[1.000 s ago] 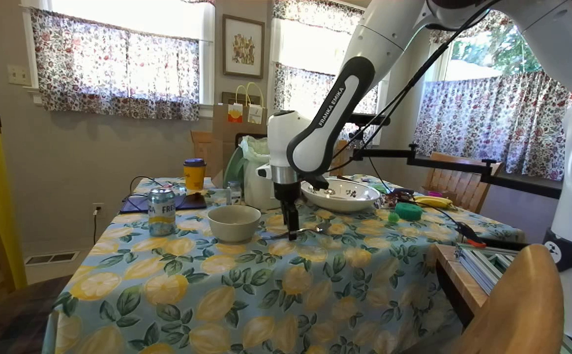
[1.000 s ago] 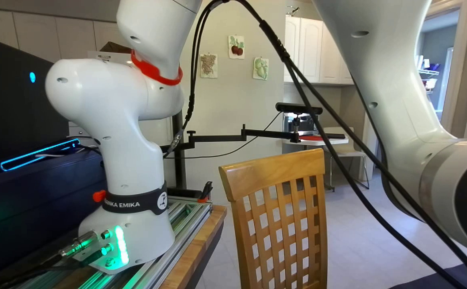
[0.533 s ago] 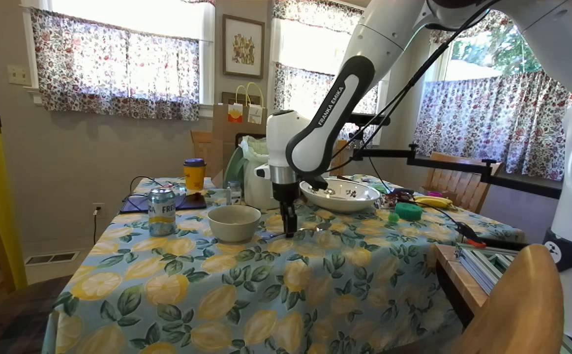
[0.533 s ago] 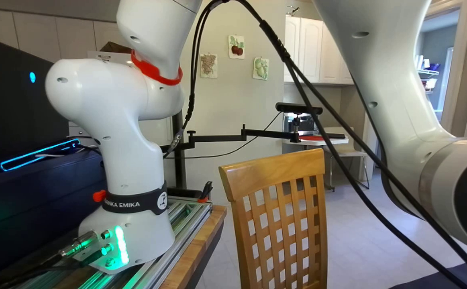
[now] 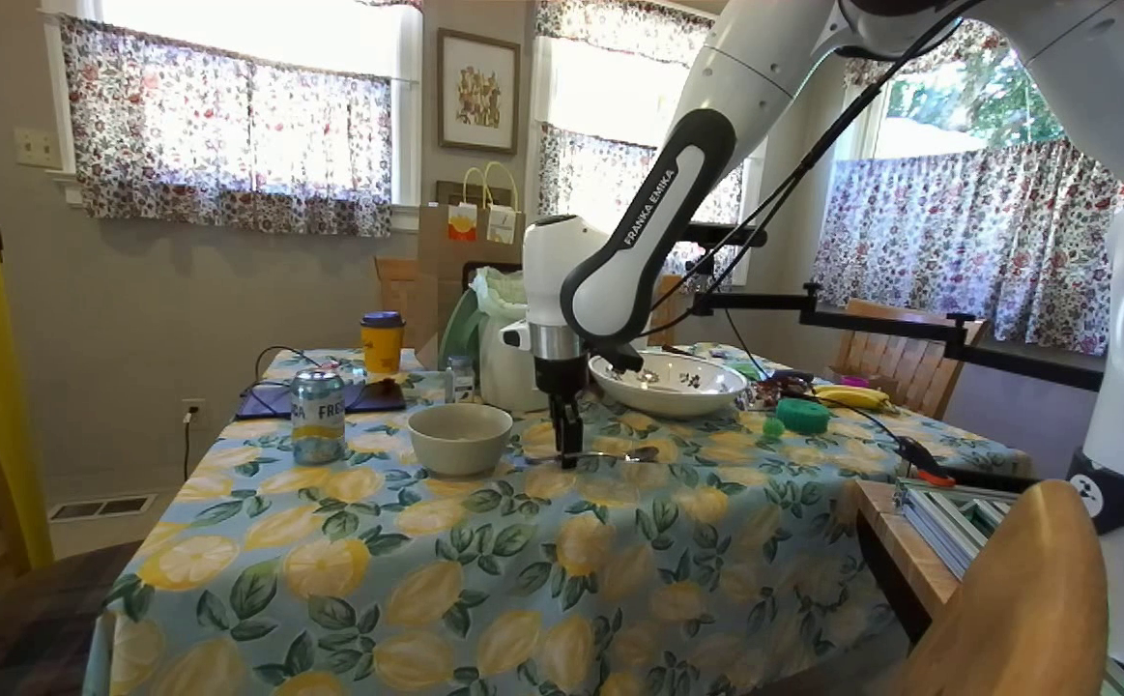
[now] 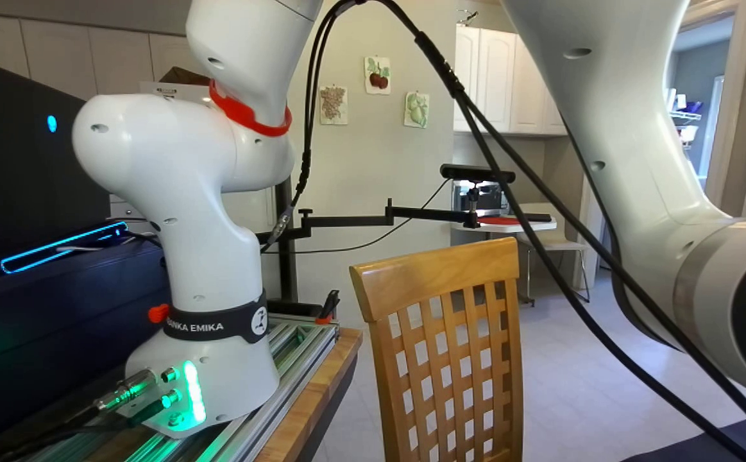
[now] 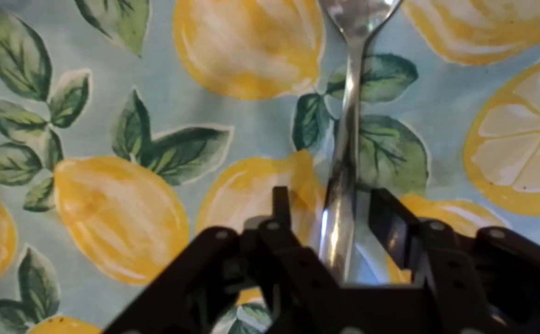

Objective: Rotate the spoon 90 degrees counterclockwise

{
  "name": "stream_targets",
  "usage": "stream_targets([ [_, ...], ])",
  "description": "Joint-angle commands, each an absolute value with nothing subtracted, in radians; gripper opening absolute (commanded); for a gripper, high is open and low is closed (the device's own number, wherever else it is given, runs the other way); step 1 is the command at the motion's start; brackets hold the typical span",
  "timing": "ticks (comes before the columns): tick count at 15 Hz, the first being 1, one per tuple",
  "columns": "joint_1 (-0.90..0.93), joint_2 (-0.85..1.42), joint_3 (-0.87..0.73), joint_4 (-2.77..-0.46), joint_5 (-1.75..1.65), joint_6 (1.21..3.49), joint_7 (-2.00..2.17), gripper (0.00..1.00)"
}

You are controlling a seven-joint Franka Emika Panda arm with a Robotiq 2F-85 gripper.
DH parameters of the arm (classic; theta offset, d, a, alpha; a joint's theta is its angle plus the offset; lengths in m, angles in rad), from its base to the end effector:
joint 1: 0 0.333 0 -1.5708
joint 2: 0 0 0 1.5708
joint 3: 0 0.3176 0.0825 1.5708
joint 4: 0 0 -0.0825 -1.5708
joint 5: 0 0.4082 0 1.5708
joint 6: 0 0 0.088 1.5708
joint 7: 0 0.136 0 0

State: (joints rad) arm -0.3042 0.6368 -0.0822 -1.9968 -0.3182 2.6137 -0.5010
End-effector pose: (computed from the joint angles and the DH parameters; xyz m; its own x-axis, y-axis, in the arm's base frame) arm 0.5662 -0.2303 0.0860 0.9130 0.3827 -0.1416 0.4018 -0.9035 0.1491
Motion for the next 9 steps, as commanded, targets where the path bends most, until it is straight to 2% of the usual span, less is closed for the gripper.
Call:
stream_targets([
  [1, -0.318, 0.651, -0.074, -1.969, -0.292, 2.592, -0.533, 0.83],
  [2, -0.320, 0.652, -0.072, -1.969, -0.289, 2.590, -0.534, 0.63],
  [3, -0.321, 0.651, -0.070, -1.968, -0.286, 2.583, -0.536, 0.76],
  [4, -0.314, 0.650, -0.078, -1.969, -0.292, 2.581, -0.528, 0.94],
  [6, -0.311, 0.642, -0.082, -1.972, -0.295, 2.563, -0.527, 1.00],
  [9, -0.316, 0.634, -0.079, -1.969, -0.288, 2.518, -0.535, 1.00],
])
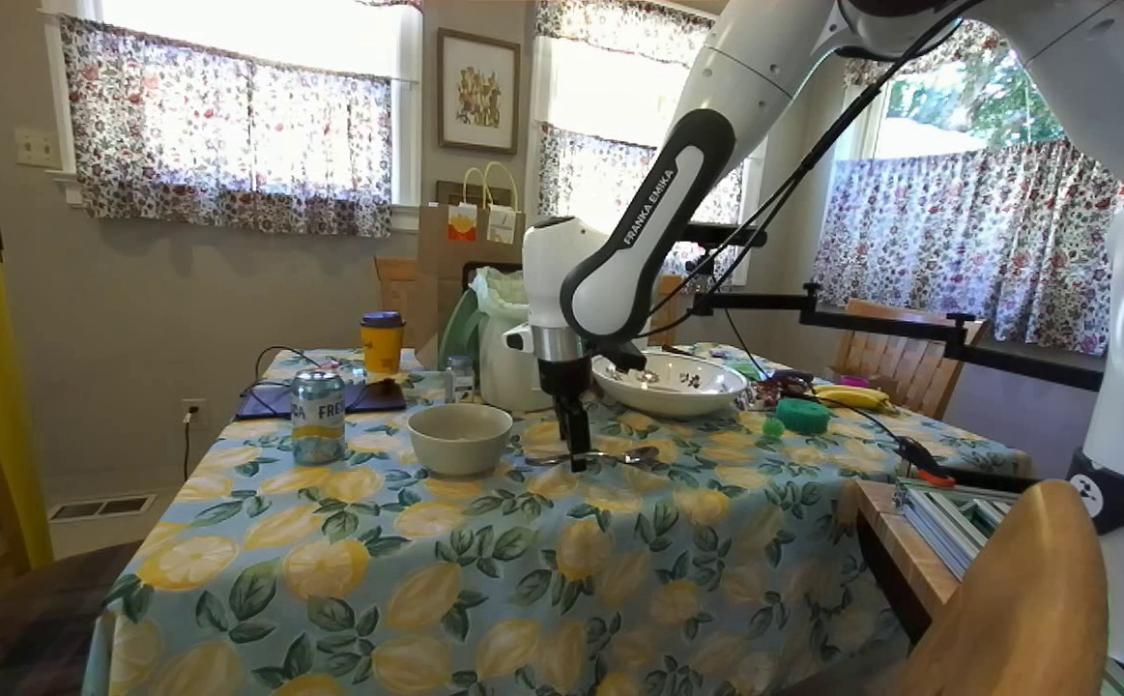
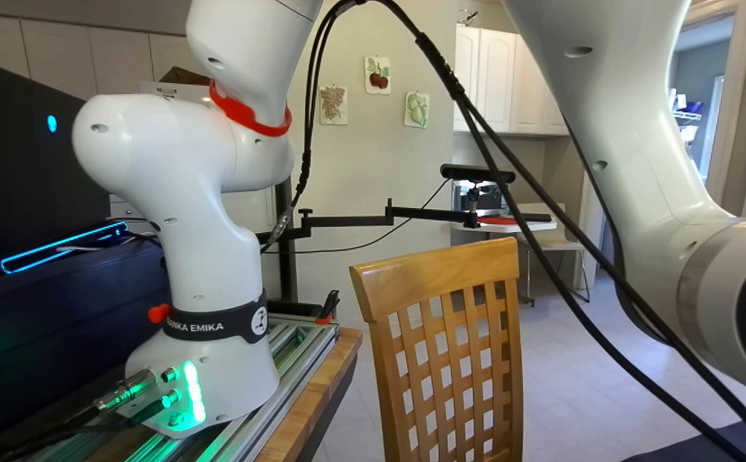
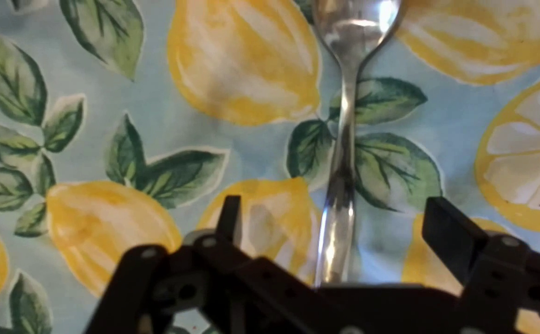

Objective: Rotate the spoon 90 degrees counterclockwise

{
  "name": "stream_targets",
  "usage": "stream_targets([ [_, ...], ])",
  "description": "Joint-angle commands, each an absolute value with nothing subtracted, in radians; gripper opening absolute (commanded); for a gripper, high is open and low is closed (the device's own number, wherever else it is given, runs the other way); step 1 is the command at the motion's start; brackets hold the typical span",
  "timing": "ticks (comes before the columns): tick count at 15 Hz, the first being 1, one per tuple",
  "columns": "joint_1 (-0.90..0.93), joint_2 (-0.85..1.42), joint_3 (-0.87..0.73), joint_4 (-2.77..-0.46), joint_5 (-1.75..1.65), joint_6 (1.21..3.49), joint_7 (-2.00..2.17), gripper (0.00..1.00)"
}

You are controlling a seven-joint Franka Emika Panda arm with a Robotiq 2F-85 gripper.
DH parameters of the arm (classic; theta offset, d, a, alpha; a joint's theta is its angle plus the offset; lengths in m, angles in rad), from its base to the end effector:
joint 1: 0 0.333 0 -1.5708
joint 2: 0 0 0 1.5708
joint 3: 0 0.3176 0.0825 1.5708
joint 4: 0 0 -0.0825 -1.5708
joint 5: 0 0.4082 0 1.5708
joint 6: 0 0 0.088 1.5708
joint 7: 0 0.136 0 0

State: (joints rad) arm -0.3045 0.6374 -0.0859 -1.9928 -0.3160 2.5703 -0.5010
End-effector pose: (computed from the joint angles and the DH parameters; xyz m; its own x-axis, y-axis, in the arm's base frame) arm 0.5607 -0.2333 0.0839 0.9118 0.3704 -0.1770 0.3950 -0.9091 0.1321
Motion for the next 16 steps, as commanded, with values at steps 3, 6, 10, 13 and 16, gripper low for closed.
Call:
stream_targets([
  [3, -0.325, 0.630, -0.070, -1.954, -0.267, 2.475, -0.545, 1.00],
  [6, -0.321, 0.636, -0.072, -1.932, -0.256, 2.430, -0.546, 1.00],
  [10, -0.316, 0.642, -0.076, -1.914, -0.255, 2.407, -0.538, 1.00],
  [13, -0.314, 0.644, -0.078, -1.913, -0.257, 2.410, -0.533, 0.73],
  [16, -0.312, 0.645, -0.079, -1.916, -0.260, 2.415, -0.532, 0.49],
])
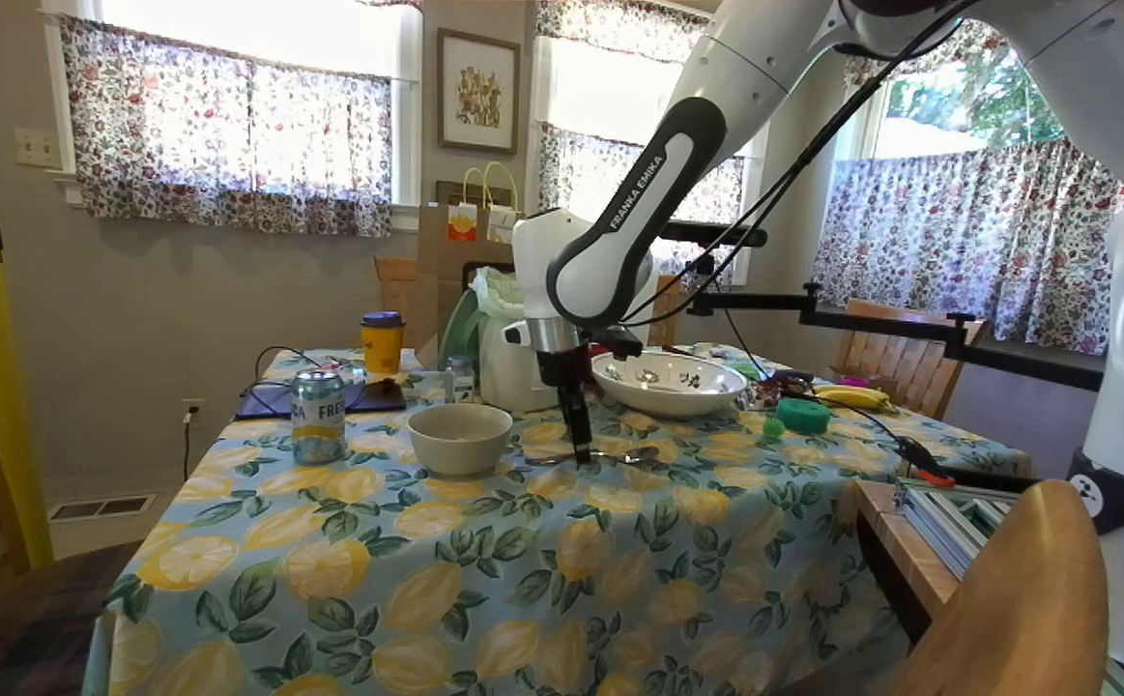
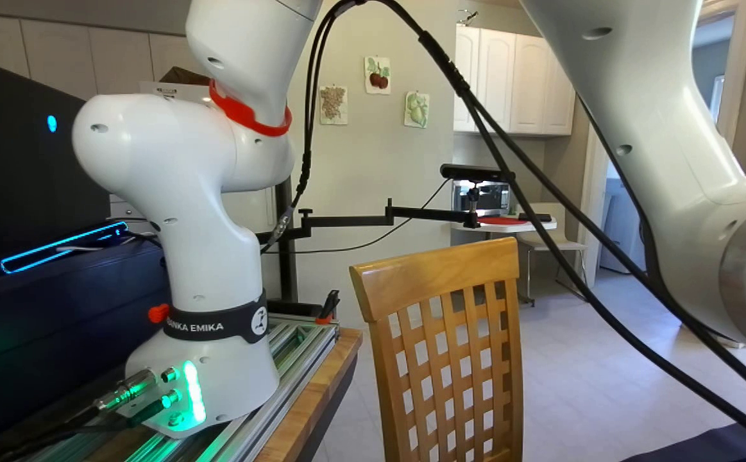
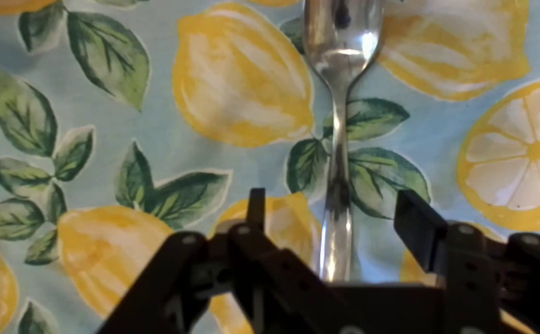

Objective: Rotate the spoon 90 degrees counterclockwise

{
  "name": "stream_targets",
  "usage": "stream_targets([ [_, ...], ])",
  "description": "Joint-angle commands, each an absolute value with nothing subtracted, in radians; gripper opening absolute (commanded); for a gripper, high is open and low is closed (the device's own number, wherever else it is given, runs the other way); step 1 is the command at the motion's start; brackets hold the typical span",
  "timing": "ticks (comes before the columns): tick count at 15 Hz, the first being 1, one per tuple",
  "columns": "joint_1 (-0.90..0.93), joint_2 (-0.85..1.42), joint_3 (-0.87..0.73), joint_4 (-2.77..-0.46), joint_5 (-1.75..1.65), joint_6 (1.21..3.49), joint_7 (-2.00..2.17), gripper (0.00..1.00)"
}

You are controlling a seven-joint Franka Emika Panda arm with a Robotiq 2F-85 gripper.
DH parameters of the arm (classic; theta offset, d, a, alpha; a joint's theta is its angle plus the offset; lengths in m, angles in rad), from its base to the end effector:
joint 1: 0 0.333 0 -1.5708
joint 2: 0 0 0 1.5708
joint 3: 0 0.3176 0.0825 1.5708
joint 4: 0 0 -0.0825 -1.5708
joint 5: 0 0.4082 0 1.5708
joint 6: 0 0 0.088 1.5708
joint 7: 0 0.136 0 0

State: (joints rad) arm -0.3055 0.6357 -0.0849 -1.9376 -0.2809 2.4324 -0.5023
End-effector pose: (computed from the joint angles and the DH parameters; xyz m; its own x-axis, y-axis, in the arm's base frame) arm 0.5644 -0.2408 0.0950 0.9152 0.3238 -0.2400 0.3539 -0.9306 0.0938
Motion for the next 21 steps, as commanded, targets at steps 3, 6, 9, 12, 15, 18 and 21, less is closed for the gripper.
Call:
stream_targets([
  [3, -0.312, 0.646, -0.079, -1.916, -0.262, 2.417, -0.532, 0.40],
  [6, -0.312, 0.647, -0.079, -1.915, -0.262, 2.416, -0.532, 0.43],
  [9, -0.311, 0.647, -0.079, -1.915, -0.262, 2.416, -0.531, 0.48],
  [12, -0.311, 0.647, -0.079, -1.915, -0.261, 2.416, -0.531, 0.49],
  [15, -0.310, 0.648, -0.079, -1.916, -0.262, 2.416, -0.530, 0.44],
  [18, -0.308, 0.649, -0.080, -1.916, -0.264, 2.417, -0.528, 0.47],
  [21, -0.307, 0.651, -0.081, -1.915, -0.265, 2.417, -0.526, 0.40],
])
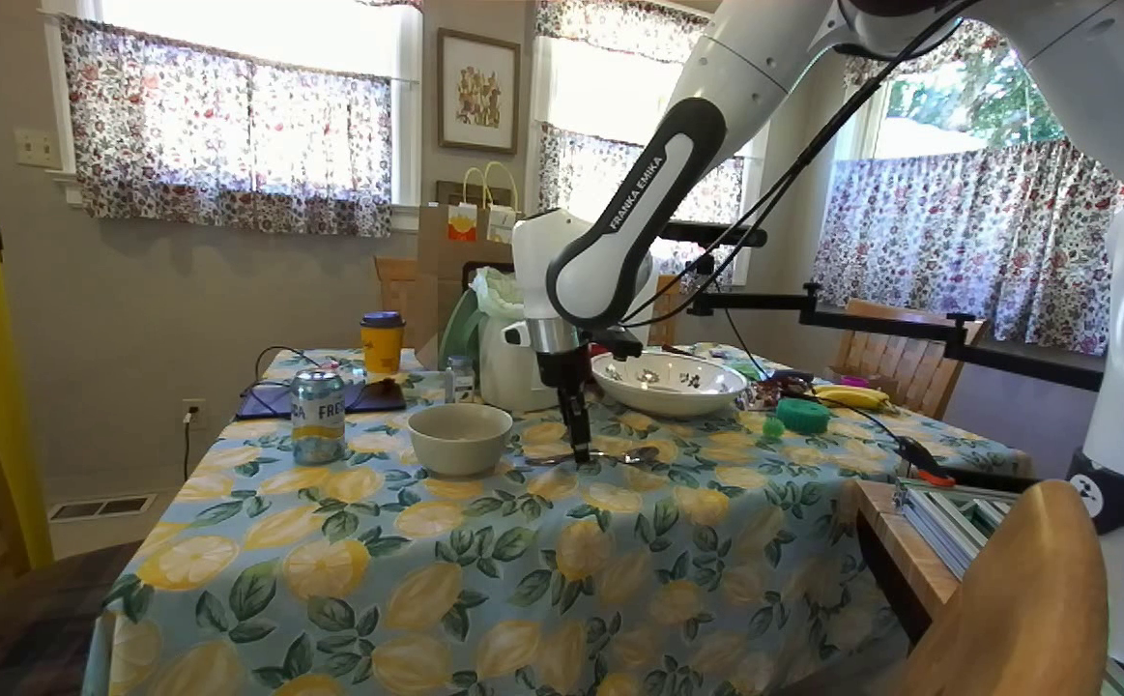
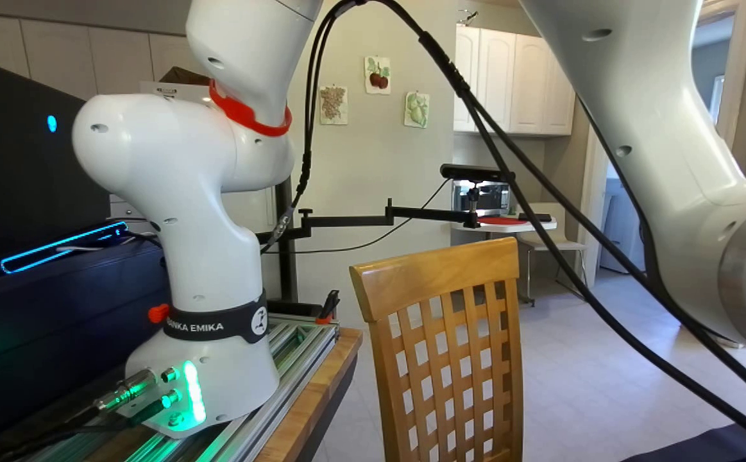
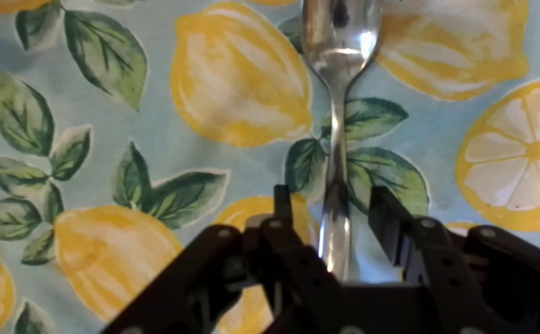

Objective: Rotate the spoon 90 degrees counterclockwise

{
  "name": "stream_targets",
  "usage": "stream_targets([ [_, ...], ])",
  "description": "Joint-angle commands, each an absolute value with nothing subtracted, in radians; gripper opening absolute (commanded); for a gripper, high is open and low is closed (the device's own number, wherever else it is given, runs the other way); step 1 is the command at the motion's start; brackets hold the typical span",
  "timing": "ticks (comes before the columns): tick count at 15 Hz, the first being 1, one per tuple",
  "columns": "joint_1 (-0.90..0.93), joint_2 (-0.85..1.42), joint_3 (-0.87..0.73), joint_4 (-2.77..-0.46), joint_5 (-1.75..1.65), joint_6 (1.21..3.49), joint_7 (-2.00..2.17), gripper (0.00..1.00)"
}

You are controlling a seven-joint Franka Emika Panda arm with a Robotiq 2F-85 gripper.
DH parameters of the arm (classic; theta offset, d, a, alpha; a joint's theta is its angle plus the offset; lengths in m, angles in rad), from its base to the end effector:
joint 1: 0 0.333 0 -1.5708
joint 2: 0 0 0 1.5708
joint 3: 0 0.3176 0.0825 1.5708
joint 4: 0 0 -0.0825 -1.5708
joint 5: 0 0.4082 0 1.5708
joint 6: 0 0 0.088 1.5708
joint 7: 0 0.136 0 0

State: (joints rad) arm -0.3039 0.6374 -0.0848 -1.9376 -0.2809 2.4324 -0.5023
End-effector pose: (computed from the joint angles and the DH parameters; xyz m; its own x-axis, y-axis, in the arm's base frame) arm 0.5644 -0.2397 0.0940 0.9142 0.3255 -0.2413 0.3556 -0.9300 0.0927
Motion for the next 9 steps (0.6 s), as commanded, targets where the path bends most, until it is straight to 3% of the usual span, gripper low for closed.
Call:
stream_targets([
  [1, -0.307, 0.652, -0.081, -1.915, -0.265, 2.416, -0.526, 0.40],
  [2, -0.306, 0.653, -0.081, -1.915, -0.265, 2.416, -0.525, 0.38],
  [3, -0.306, 0.654, -0.081, -1.914, -0.264, 2.415, -0.525, 0.43],
  [5, -0.306, 0.655, -0.081, -1.914, -0.263, 2.416, -0.524, 0.37],
  [6, -0.307, 0.655, -0.080, -1.914, -0.262, 2.416, -0.525, 0.28],
  [7, -0.307, 0.656, -0.080, -1.914, -0.263, 2.415, -0.524, 0.25],
  [9, -0.306, 0.657, -0.080, -1.913, -0.263, 2.415, -0.523, 0.28],
])
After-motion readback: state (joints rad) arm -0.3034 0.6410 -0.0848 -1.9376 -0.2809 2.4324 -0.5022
